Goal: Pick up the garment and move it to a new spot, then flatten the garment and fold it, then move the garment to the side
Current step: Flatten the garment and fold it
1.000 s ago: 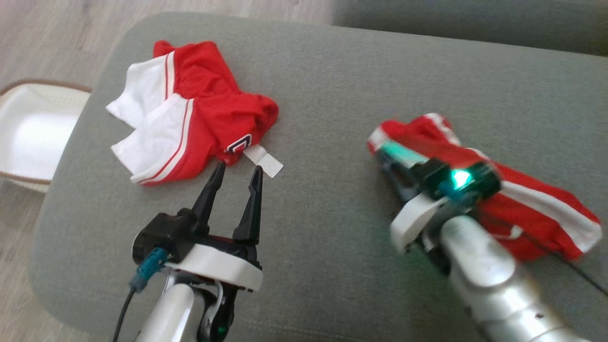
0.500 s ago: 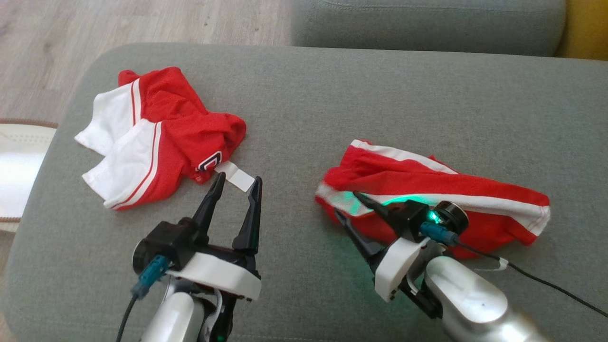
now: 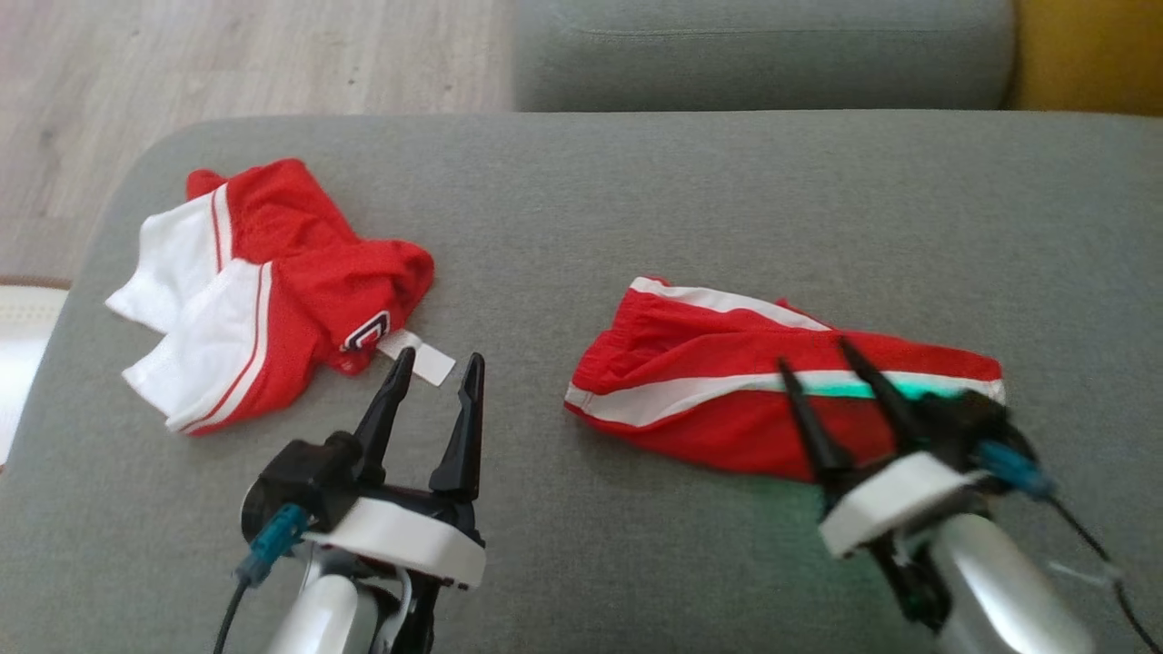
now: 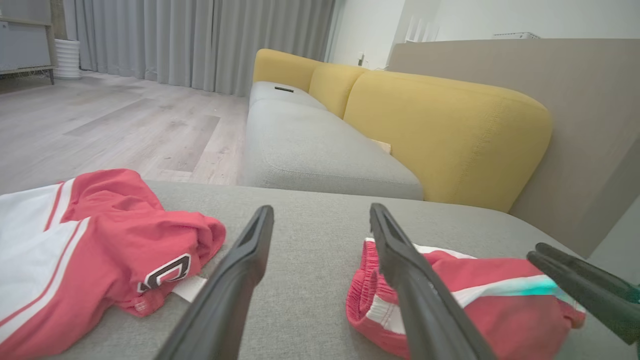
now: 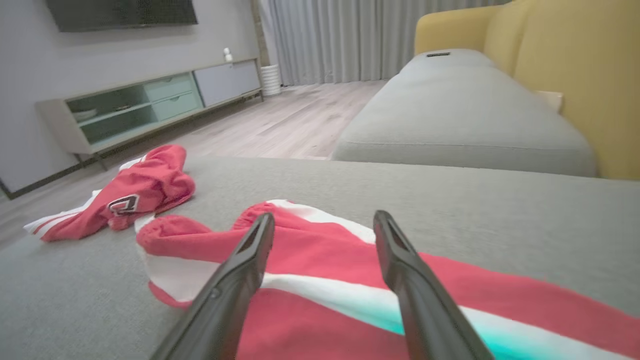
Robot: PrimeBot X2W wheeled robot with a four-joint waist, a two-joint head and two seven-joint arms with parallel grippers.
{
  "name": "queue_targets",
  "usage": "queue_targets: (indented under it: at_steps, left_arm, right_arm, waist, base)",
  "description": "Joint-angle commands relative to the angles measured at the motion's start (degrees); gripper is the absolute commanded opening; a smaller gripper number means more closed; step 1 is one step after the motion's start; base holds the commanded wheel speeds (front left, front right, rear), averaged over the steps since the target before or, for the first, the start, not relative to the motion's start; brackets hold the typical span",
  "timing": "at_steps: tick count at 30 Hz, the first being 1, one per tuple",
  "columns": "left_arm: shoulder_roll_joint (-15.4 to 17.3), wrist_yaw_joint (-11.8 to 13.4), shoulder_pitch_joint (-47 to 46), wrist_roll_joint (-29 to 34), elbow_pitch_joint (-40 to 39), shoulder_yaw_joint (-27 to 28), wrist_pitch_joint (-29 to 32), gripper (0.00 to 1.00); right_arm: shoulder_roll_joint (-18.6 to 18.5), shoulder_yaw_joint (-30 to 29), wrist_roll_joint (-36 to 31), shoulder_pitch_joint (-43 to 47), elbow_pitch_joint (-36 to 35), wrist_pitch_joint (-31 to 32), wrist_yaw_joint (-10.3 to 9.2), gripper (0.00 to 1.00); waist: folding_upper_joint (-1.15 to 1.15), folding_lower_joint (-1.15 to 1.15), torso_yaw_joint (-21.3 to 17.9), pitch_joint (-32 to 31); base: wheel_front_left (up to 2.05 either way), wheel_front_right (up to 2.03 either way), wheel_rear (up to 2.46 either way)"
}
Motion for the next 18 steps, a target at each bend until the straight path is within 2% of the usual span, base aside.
queue_targets:
  at_steps: [1, 7, 13, 18]
  left_arm:
    - [0.07, -0.30, -1.71, -0.03, -1.71, 2.03, -0.34, 1.00]
    - [0.07, -1.30, -1.90, -0.13, 0.40, 1.31, -0.34, 1.00]
    - [0.07, -3.50, -4.07, 0.92, 6.34, -0.82, -0.34, 1.00]
    - [0.07, -4.81, -6.74, 1.26, 11.63, -2.34, -0.34, 1.00]
  right_arm:
    - [0.83, -1.70, -0.97, 0.47, -3.09, -0.97, -0.05, 1.00]
    - [6.05, -18.86, -8.49, 8.95, -11.56, -1.08, -0.05, 1.00]
    - [8.14, -25.15, -11.85, 10.60, -15.84, -1.09, -0.05, 1.00]
    - [8.27, -25.27, -11.75, 10.10, -16.00, -1.10, -0.05, 1.00]
  waist:
    - [0.00, 0.00, -0.67, -0.05]
    - [0.00, 0.00, -2.54, 0.75]
    - [0.00, 0.00, -4.36, 2.57]
    - [0.00, 0.00, -5.20, 3.57]
  base:
    - [0.00, 0.00, 0.00]
    - [0.00, 0.00, 0.00]
    - [0.00, 0.00, 0.00]
    - [0.00, 0.00, 0.00]
